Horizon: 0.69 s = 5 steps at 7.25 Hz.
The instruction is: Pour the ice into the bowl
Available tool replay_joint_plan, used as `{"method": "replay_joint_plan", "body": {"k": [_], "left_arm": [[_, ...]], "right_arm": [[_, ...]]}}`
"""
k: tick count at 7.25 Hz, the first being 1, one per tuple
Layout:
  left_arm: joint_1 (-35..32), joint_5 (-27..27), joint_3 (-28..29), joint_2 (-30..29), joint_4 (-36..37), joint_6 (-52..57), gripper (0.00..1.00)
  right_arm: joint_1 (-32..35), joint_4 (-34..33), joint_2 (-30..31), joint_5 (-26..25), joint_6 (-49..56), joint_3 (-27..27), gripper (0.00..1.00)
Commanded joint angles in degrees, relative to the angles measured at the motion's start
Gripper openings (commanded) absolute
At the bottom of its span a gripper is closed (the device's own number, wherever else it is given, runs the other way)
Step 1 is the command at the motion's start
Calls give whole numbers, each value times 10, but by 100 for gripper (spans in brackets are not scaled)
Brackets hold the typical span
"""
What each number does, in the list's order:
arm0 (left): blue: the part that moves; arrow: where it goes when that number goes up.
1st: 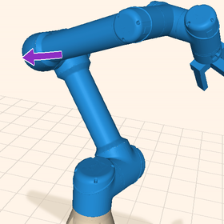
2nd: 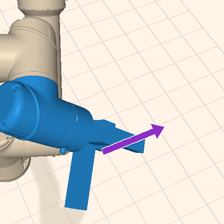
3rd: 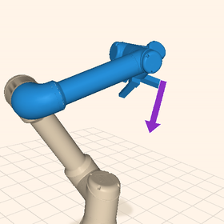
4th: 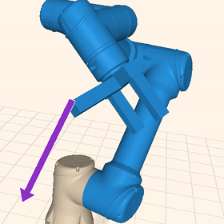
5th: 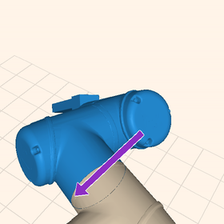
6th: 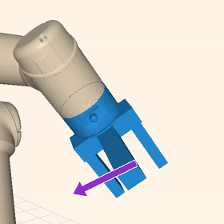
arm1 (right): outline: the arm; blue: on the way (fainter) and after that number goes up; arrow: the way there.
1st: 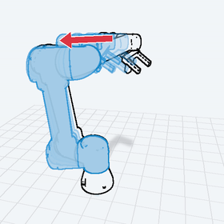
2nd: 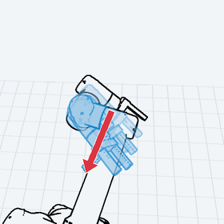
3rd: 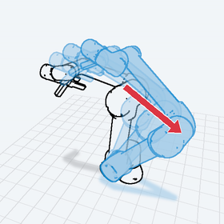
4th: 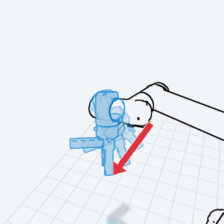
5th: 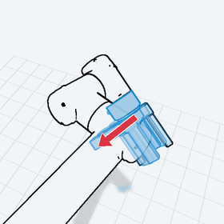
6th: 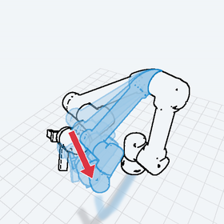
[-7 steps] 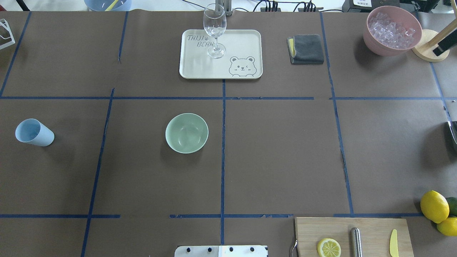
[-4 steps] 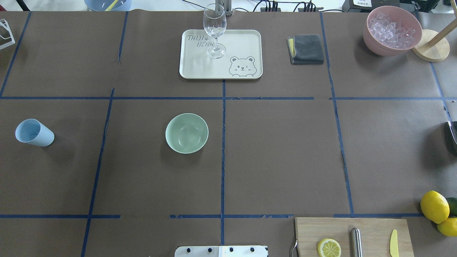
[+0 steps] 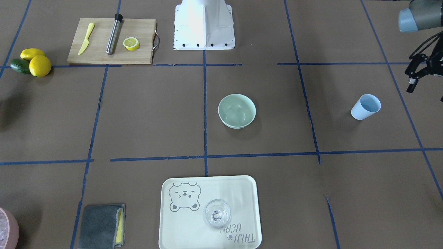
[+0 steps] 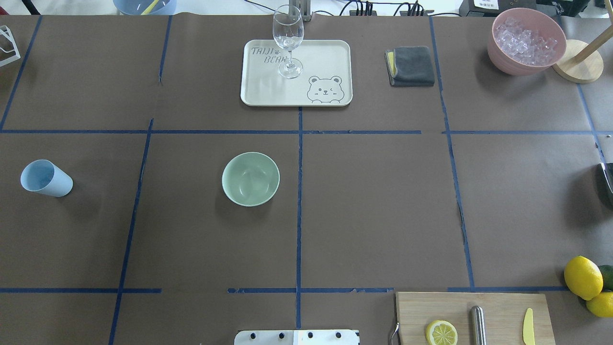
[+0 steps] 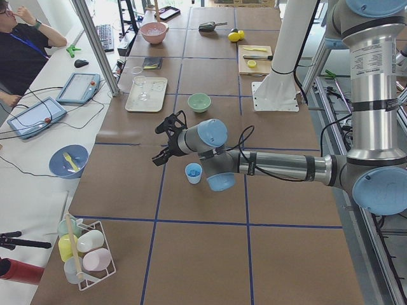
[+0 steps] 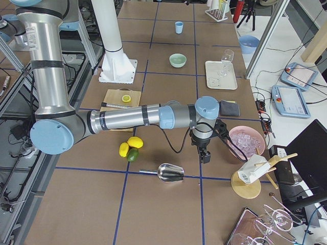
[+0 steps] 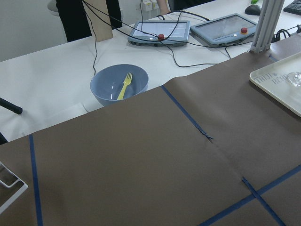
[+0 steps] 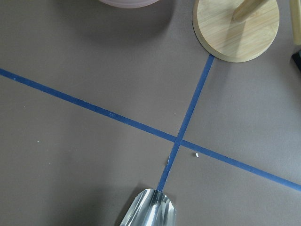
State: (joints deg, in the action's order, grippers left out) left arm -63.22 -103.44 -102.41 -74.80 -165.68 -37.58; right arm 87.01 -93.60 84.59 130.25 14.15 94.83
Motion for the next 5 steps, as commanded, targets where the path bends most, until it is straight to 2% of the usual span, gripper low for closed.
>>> {"method": "replay_joint_plan", "body": {"k": [1,4,5], "left_arm": [[142,194,-14,74,-77,-93,100],[344,444,-8,104,-87,-214,100],[387,501,6,104,-86,-238,100]], "right_arm": [[0,0,0,0,0,0,100],[0,0,0,0,0,0,100],[0,0,1,-1,1,0,100]]}}
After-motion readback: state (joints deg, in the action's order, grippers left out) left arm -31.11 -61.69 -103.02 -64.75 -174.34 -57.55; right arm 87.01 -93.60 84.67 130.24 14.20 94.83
